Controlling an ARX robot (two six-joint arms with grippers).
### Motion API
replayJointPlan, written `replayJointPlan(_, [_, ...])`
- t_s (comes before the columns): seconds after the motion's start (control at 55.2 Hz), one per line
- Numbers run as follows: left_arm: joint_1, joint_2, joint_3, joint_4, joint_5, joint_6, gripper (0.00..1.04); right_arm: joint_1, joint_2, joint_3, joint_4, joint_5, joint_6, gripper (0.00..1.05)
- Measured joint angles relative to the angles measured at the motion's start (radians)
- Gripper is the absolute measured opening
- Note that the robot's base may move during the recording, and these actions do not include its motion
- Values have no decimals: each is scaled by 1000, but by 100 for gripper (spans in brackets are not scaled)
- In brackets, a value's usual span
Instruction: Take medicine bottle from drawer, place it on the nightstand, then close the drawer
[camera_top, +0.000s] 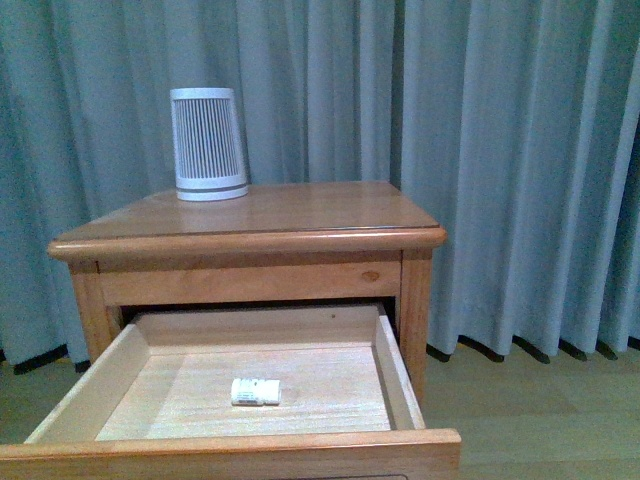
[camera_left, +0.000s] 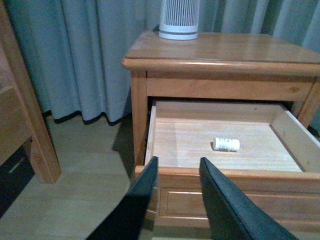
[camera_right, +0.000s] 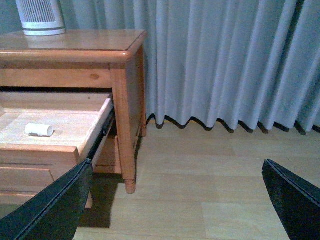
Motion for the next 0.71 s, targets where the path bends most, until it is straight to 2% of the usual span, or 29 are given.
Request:
replayJointPlan(0.127, [43,-48,-26,-23,40,3,3,0,0,0,0,-1,0,104])
replayJointPlan(0.199, [127,-80,-37,-41,140,8,3,0,0,0,0,-2,0,104])
replayJointPlan(0.272, [159,-98,-47,-53,140,8,3,0,0,0,0,0,0,104])
replayJointPlan(0.652, [164,-199,-101,-93,148,8,3,0,0,0,0,-9,0,104])
replayJointPlan(0.706, [164,-274,-100,-189,151,8,3,0,0,0,0,-7,0,104])
